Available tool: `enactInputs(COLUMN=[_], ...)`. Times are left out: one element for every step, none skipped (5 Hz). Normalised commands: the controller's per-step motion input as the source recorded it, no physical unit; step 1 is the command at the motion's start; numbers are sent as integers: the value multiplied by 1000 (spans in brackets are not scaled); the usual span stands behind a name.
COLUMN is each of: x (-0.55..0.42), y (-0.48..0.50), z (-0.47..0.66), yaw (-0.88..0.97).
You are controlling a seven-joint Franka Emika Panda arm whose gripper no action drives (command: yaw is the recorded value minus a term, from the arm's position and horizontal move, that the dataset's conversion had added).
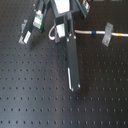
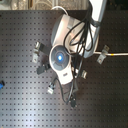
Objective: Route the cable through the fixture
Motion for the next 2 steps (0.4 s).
enactInputs(x=[0,-62], y=[-1,-33], z=[-28,-432], yaw=[0,0])
